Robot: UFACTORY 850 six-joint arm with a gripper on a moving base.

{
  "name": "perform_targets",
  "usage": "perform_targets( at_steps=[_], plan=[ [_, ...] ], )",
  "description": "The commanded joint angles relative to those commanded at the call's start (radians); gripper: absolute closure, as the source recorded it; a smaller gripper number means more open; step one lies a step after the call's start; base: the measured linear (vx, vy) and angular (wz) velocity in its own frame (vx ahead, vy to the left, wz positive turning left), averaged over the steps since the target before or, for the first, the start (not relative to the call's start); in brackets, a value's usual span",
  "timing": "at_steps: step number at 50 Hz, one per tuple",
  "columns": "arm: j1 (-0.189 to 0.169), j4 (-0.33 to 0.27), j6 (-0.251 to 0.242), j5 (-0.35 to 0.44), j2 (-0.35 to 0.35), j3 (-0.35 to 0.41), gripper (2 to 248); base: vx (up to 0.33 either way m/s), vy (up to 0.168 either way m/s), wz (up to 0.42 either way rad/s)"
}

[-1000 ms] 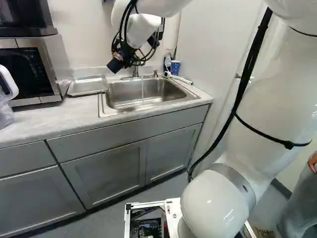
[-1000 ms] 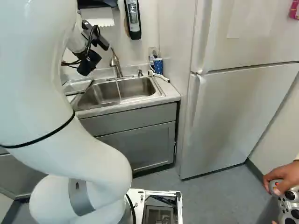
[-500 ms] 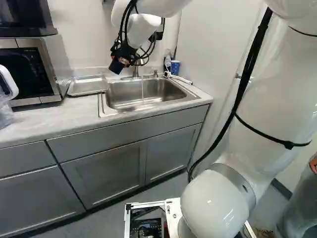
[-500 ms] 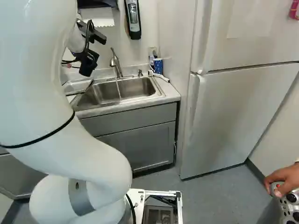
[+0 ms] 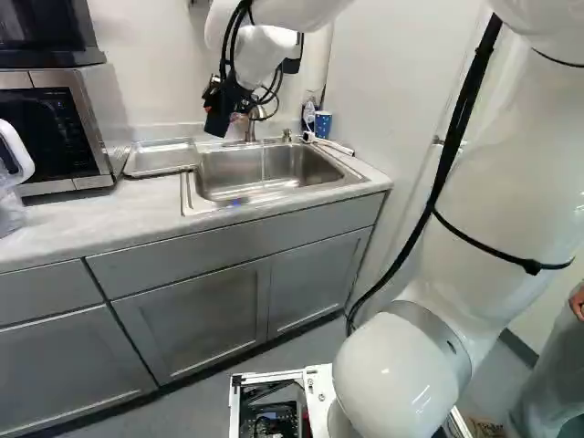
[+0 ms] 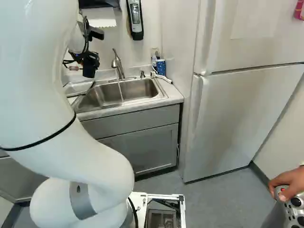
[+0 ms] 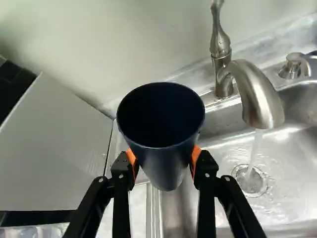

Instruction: Rinse the cup and place it in the tray

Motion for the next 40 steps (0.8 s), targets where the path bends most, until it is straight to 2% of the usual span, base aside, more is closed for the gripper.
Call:
perform_targets(
  at_steps=[37, 40],
  plan=[
    [0.000, 0.000, -0.389, 0.000, 0.000, 0.000, 129, 0.000, 0.000, 0.000],
    [0.000, 0.000, -0.389, 0.000, 0.000, 0.000, 129, 0.000, 0.000, 0.000]
  ],
)
